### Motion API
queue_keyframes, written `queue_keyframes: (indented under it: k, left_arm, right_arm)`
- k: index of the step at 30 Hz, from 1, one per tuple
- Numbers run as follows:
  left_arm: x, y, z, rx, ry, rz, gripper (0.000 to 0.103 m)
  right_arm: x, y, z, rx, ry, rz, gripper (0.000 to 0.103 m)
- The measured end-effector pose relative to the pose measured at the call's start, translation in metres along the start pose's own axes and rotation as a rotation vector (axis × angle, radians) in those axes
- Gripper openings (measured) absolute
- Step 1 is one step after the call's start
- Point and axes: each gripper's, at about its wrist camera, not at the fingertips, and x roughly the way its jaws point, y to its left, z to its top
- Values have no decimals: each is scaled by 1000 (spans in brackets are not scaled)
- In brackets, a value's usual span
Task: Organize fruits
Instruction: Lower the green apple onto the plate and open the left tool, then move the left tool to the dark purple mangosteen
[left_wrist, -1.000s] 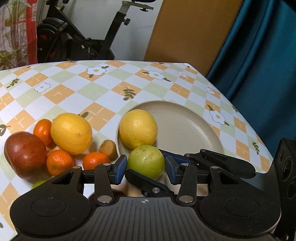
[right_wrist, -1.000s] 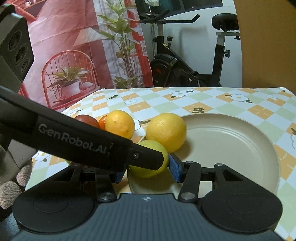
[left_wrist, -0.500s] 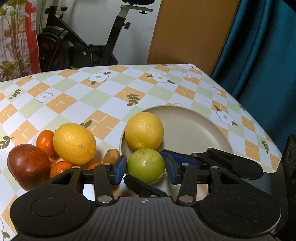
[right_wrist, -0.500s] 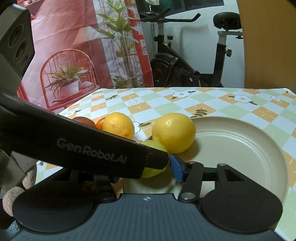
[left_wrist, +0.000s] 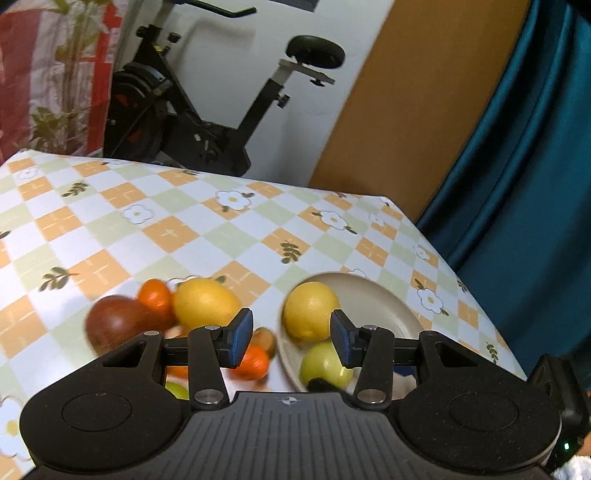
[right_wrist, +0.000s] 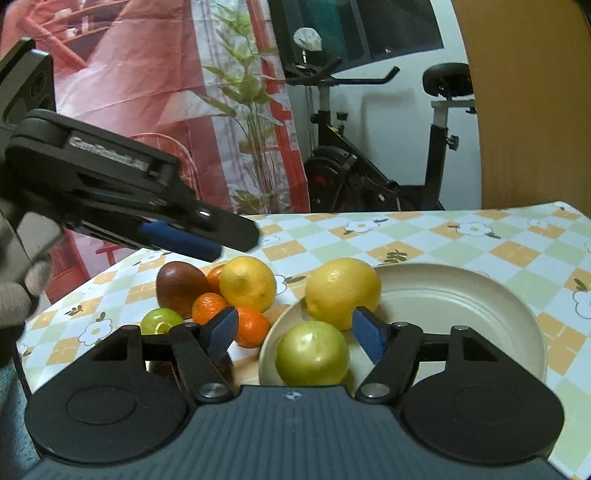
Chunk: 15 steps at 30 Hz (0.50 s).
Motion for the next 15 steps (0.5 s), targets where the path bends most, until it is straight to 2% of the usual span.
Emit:
queue_keyframes:
  k: [9, 15]
  left_arm:
    - [-32, 20, -23, -68, -29, 29, 49]
    - [-39, 23, -30, -65, -39, 45, 49]
  right_arm:
    - [-11, 7, -3, -13, 8, 50, 71]
    - [-17, 35, -5, -150, 15, 115, 71]
